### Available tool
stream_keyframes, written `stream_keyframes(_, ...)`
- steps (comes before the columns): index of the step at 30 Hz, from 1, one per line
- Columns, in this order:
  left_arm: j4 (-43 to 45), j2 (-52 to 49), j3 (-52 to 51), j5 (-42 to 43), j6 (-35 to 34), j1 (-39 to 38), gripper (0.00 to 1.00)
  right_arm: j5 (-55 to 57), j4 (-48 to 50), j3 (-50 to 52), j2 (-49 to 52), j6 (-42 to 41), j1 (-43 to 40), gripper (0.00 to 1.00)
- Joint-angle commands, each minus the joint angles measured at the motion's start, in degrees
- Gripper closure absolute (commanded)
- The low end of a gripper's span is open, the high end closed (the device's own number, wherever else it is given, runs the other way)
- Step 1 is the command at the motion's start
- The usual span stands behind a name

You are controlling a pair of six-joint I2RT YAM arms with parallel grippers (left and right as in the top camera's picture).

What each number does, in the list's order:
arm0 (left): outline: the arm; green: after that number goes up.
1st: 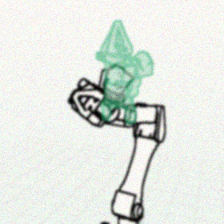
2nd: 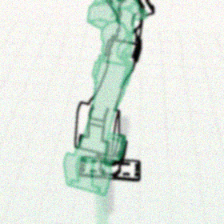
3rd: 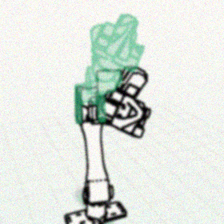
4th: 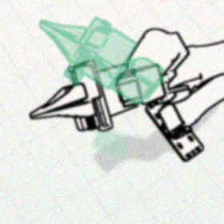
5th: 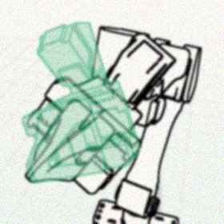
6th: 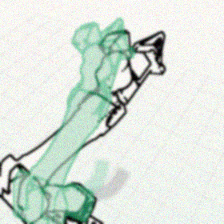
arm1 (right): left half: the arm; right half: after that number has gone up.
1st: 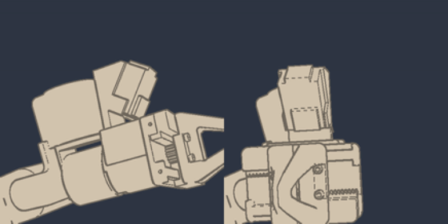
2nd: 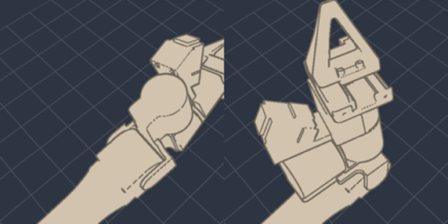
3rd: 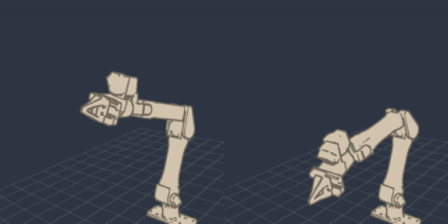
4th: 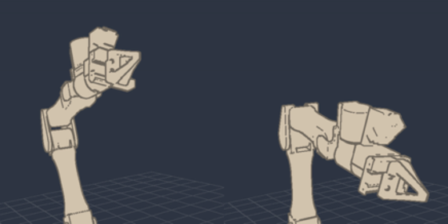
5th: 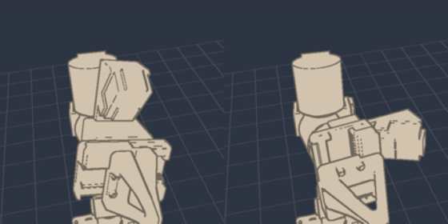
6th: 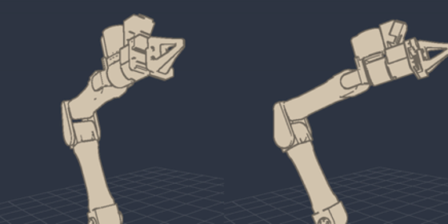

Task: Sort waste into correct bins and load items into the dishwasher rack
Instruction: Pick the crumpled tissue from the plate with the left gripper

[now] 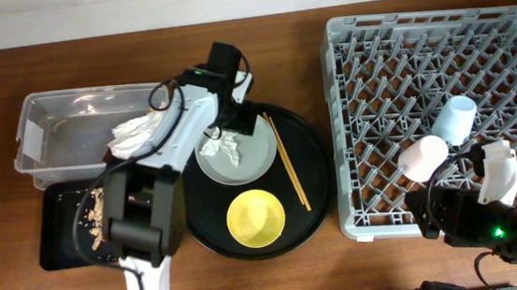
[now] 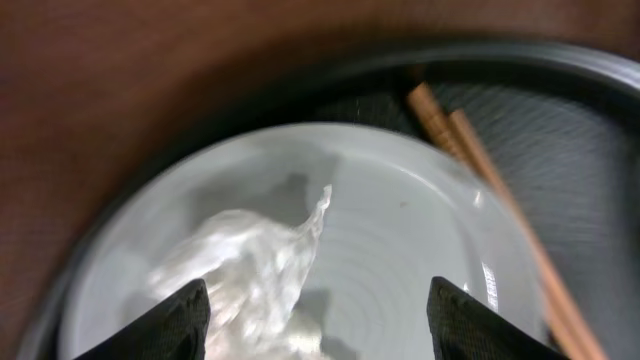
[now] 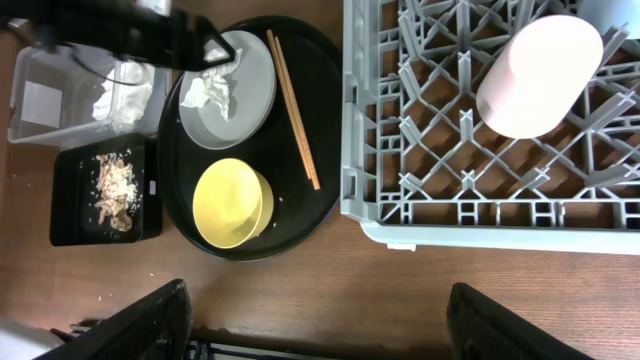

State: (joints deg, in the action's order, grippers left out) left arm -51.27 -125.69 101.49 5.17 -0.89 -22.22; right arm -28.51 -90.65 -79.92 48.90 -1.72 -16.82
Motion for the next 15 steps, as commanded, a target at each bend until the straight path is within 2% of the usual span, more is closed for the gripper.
stream_keyframes(1, -0.6, -4.6, 0.7, -0.5, 1.8, 0.3, 0.36, 0.3, 0.0, -0.3, -0.2, -0.2, 0.3, 0.18)
stream_keyframes(3, -1.1, -4.7, 0.7, -0.8, 1.8, 0.4, 0.5, 0.3, 0.0, -0.3, -0.2, -0.2, 0.3, 0.18)
stream_keyframes(4, -1.3, -4.6, 0.7, -1.2, 1.8, 0.4, 0.65, 0.3, 0.0, -0.3, -0.2, -0.2, 0.4, 0.18)
stream_keyframes(5, -2.0, -4.6, 1.0, -1.4, 1.7, 0.4, 0.95, 0.3, 0.0, -0.3, -0.2, -0.2, 0.4, 0.18)
stream_keyframes(6, -4.0, -4.6, 2.2, -1.6, 1.4, 0.4, 1.0, 0.3, 0.0, -0.3, -0.2, -0.2, 0.3, 0.18)
stream_keyframes(12, -20.2, -1.5, 17.2, -3.3, -1.2, 2.2, 1.0, 0.7, -0.1, -0.3, -0.2, -0.2, 0.4, 0.18)
stream_keyframes(15, -21.4, 2.1, 19.6, -7.5, -4.7, 6.1, 1.0, 0.7, -0.1, -0.3, -0.2, -0.2, 0.3, 0.18)
